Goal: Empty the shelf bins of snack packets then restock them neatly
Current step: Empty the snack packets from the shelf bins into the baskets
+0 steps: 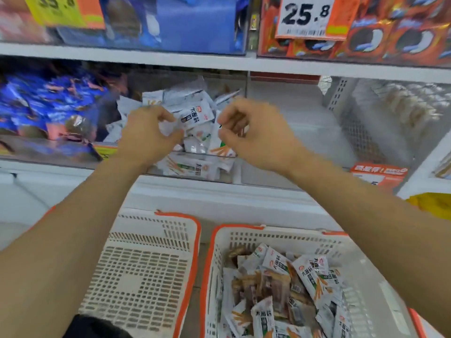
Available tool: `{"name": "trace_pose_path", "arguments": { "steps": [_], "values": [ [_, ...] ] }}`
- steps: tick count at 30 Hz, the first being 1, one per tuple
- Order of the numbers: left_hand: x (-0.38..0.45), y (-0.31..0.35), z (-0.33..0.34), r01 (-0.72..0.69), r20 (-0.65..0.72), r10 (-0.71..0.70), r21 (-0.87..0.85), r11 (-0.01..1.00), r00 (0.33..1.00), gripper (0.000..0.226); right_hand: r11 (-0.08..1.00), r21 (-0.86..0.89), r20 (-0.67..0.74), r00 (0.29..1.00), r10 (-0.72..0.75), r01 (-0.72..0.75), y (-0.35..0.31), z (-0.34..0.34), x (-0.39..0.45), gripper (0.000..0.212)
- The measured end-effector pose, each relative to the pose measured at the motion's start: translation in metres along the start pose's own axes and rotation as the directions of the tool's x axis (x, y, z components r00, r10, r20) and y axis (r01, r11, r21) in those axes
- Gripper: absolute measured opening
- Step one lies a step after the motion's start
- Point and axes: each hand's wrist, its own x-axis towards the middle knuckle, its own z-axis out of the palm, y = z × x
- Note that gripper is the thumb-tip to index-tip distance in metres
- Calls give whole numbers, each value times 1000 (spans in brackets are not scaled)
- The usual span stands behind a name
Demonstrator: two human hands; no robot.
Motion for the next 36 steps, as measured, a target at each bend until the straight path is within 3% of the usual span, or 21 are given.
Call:
{"name": "trace_pose_path", "arguments": {
  "steps": [2,4,6,9,12,19,23,25,27,31,33,36],
  "values": [
    [17,-23,-3,119,116,-129,90,989,985,58,975,-217,142,990,-21,52,-4,18,52,34],
    [28,-38,-2,167,254,-185,90,982,949,80,895,-442,348,931,108,62,-1,36,93,73],
    [39,-50,2,150,328,-162,62,987,931,96,830,-557,469,841,271,43,5,49,120,106],
    [57,-66,8,103,387,-145,127,987,911,120,796,-606,521,762,385,12,22,66,139,126],
    [69,-77,12,55,394,-133,202,978,909,123,768,-640,483,773,412,-10,40,77,139,138],
    [78,-89,10,36,308,-59,81,996,949,98,849,-525,346,895,281,-63,51,82,131,109],
    [75,-88,12,-48,285,32,52,997,958,82,895,-426,246,934,259,-136,50,83,131,73],
    [72,-88,13,-52,275,38,45,998,961,85,922,-338,178,950,257,-186,47,83,132,57],
    [70,-85,11,-38,285,13,84,996,959,94,939,-282,165,954,249,-196,43,82,135,56],
    [67,-82,4,-58,331,-18,219,974,944,91,948,-230,310,907,285,-219,28,66,137,69],
    [68,-85,6,-69,374,26,103,992,927,83,938,-173,314,885,343,-301,26,63,137,62],
    [71,-86,2,-13,489,11,2,1000,872,82,924,-46,158,910,383,-380,30,69,140,64]
  ]
}}
